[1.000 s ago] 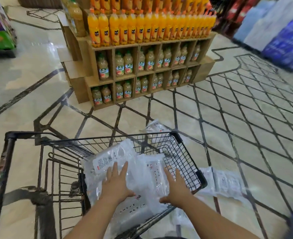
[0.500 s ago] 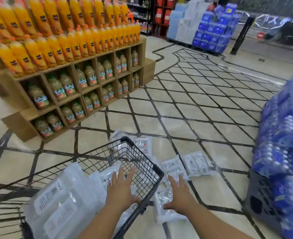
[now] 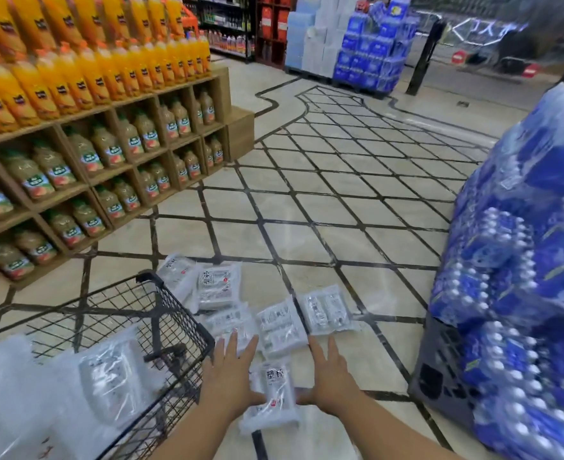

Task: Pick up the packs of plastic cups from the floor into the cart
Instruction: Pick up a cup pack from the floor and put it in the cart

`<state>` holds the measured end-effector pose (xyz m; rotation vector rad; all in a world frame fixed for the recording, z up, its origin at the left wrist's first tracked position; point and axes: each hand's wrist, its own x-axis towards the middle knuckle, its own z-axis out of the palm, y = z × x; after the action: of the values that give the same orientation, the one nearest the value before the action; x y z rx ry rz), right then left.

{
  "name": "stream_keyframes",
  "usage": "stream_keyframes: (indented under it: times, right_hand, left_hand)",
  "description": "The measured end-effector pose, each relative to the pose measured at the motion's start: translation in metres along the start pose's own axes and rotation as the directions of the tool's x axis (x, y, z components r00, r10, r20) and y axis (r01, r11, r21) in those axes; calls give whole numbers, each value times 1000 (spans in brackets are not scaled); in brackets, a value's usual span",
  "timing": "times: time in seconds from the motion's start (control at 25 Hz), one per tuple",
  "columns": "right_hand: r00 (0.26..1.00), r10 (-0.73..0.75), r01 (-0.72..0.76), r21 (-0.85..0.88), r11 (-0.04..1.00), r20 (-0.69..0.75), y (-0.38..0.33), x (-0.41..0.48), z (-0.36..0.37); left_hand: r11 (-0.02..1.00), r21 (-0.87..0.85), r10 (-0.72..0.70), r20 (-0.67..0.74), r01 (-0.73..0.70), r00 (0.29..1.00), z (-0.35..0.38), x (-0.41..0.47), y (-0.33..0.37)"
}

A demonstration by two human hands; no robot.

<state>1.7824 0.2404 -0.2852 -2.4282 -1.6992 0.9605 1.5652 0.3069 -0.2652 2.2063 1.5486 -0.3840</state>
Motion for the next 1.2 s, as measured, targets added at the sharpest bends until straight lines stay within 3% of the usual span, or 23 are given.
stream_keyframes:
  times: [0.16,0.36,0.52,0.76,1.04,1.2]
  right_hand:
    - [998,-6,7,-15,1000,66,19,13,6]
    - [999,-5,-3,-154,988,-48,23,28,22]
    - [995,91,-89,-56,994,35,32,60,-33]
    - [992,101,-92,-122,988,71,10,84,-37]
    - [986,53,-14,-241,970,156,26,149,-70]
    - [953,-30,126,-303,945,302,36,191,-83]
  left_hand:
    - [999,39,16,18,-17,1000,-2,12,8]
    - [995,83,44,86,-51,995,-10,48,13]
    - [992,57,103,96,-109,990,-20,83,23]
    - [984,79,153,85,-160,985,-25,120,13]
    - [999,16,48,113,-51,992,-15,151,12]
    - [991,-79,-94,150,106,984,-5,161,30]
